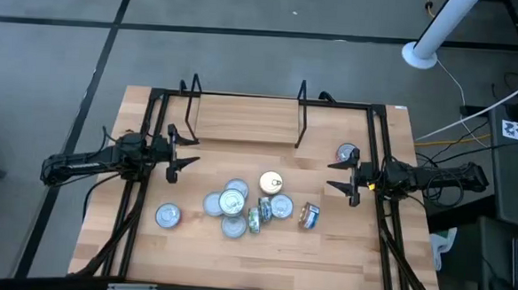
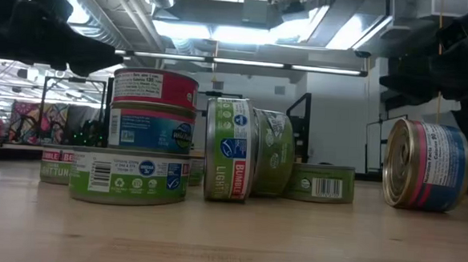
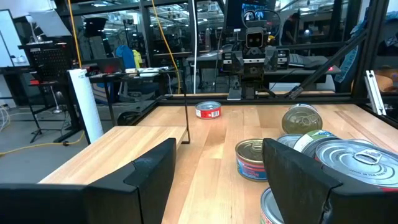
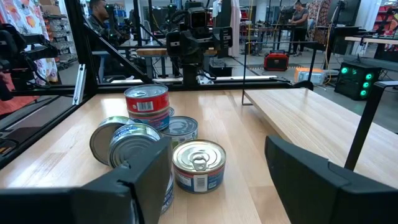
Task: Stack canned seafood by type on shelf
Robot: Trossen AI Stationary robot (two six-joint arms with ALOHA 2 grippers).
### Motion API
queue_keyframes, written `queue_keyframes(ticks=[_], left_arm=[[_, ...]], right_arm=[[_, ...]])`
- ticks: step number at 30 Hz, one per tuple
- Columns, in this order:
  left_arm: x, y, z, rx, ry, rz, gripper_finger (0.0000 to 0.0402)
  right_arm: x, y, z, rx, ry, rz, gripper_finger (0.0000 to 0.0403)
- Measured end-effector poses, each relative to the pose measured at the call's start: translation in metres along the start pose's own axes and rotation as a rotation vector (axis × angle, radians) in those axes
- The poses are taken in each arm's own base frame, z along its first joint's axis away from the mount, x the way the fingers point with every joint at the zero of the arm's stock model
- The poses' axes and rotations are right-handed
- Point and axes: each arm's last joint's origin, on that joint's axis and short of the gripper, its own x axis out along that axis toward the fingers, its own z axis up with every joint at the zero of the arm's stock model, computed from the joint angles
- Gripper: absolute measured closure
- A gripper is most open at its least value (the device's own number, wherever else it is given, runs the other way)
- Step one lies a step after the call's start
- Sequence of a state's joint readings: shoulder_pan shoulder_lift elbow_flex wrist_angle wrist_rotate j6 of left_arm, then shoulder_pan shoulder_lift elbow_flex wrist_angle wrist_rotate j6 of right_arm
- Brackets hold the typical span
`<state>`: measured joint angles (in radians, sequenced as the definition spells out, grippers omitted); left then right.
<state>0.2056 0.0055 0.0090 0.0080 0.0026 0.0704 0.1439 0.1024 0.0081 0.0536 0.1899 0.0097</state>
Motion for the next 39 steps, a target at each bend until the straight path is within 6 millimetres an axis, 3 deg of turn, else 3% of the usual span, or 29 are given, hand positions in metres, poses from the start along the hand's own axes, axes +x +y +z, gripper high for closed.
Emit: queue_keyframes(ticks=[10,23,34,39], left_arm=[[0.0,0.0,0.001,-0.141,-0.013,0.003,0.0167],[-0.001,0.002,0.016,-0.233,-0.171,0.035,0.0167],[-0.002,0.003,0.02,-0.586,-0.22,0.022,0.0167],[0.002,0.004,0.024,-0.627,-0.252,0.013,0.0167]], right_arm=[[0.0,0.0,0.0,0.0,0.0,0.0,0.0146],[0.0,0.0,0.0,0.0,-0.001,-0.001,0.0146],[0.0,-0.001,0.001,0.043,-0.012,-0.027,0.0146],[0.0,-0.001,0.006,0.109,-0.061,-0.023,0.0146]])
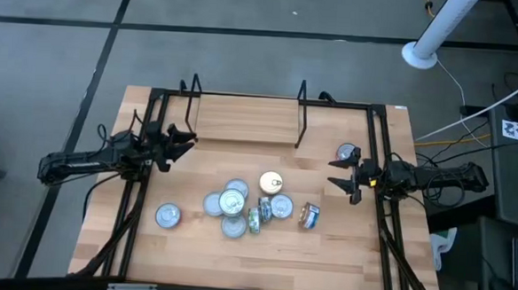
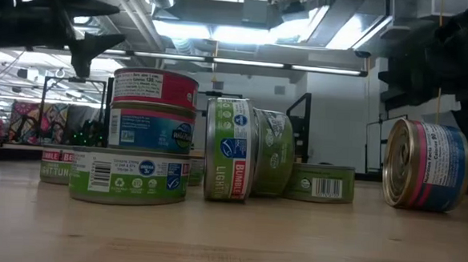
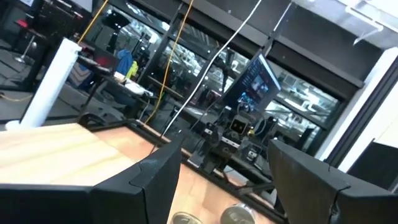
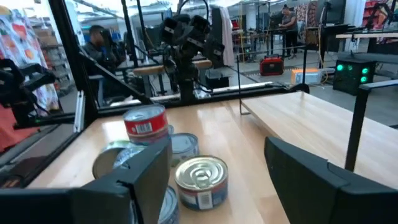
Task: Stack canned seafood by type on shelf
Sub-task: Put the red tuna can on the shelf
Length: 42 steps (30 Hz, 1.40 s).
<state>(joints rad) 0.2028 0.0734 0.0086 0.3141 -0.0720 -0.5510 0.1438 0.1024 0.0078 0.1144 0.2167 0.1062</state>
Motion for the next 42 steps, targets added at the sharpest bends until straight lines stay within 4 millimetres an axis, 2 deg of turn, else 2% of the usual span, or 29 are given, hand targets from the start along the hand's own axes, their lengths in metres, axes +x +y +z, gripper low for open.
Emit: queue_keyframes(ticks=[10,20,27,32,36,42], left_arm=[[0.021,-0.01,-0.002,0.05,0.069,-0.039,0.0167],[0.069,-0.043,0.018,0.109,0.234,-0.032,0.0167],[0.098,-0.057,0.013,0.012,0.572,0.145,0.0167],[0.113,-0.068,0.012,-0.056,0.735,0.209,0.0167],[0.118,-0.072,0.008,-0.162,0.856,0.279,0.0167],[0.115,-0.074,-0.012,-0.366,1.018,0.386,0.0167]], right_arm=[[0.0,0.001,0.001,0.004,-0.011,0.019,0.0146],[0.0,0.001,0.007,0.016,-0.069,0.027,0.0146],[0.001,0.002,0.013,-0.045,-0.061,0.026,0.0146],[0.005,0.004,0.021,-0.143,-0.039,0.028,0.0146],[0.013,0.008,0.029,-0.207,-0.048,0.064,0.0146],[0.03,0.013,0.039,-0.323,-0.025,0.086,0.0146]])
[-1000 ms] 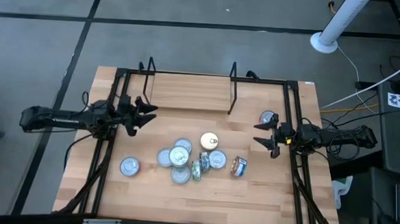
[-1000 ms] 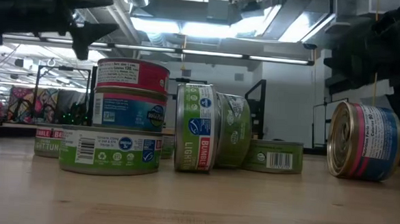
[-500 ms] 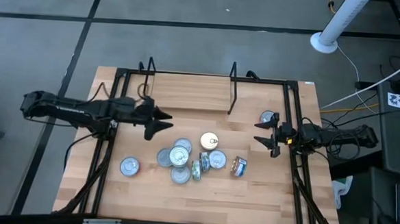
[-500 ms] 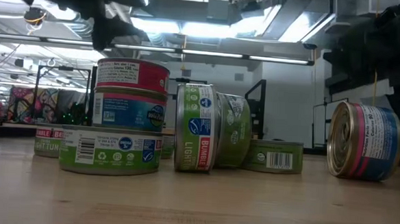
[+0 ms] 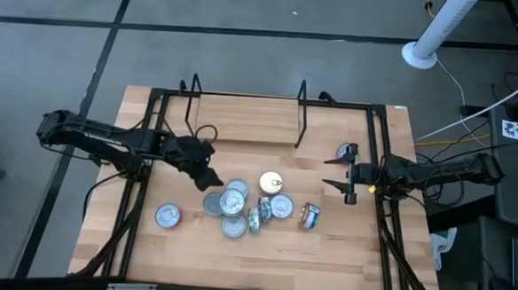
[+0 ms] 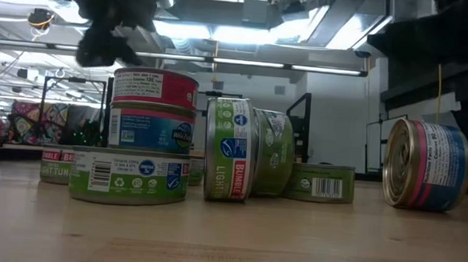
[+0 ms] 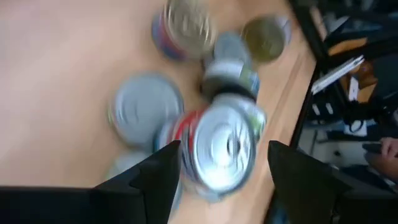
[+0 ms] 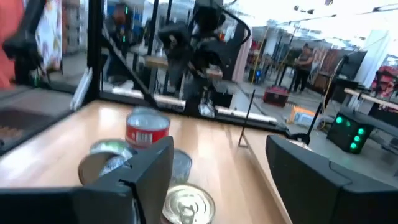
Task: Stack canned seafood by type on shelf
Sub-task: Put the red tuna can on the shelf
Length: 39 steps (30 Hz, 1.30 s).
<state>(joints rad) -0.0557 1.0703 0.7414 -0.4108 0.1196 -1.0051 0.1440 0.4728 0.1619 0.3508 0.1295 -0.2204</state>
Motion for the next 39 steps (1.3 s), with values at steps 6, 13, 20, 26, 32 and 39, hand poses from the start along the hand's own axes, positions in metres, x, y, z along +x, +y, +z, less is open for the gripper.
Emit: queue_keyframes(ticks=[6,13,20,26,32,39], left_arm=[[0.018,0.0,-0.011,-0.109,0.11,0.049,0.0167],[0.033,0.002,-0.016,-0.188,0.167,0.095,0.0167],[0.038,0.002,-0.016,-0.222,0.167,0.095,0.0167],[0.039,0.003,-0.016,-0.256,0.169,0.105,0.0167],[0.043,0.003,-0.018,-0.261,0.176,0.114,0.0167],[0.058,0.002,-0.017,-0.277,0.175,0.102,0.0167]], right_arm=[[0.023,0.001,0.012,-0.086,0.071,0.052,0.0146],[0.059,0.004,0.027,-0.188,0.124,0.122,0.0146],[0.094,0.009,0.03,-0.26,0.184,0.168,0.0146],[0.116,0.012,0.029,-0.306,0.223,0.188,0.0146],[0.135,0.014,0.029,-0.311,0.242,0.196,0.0146],[0.151,0.017,0.028,-0.313,0.258,0.203,0.0146]])
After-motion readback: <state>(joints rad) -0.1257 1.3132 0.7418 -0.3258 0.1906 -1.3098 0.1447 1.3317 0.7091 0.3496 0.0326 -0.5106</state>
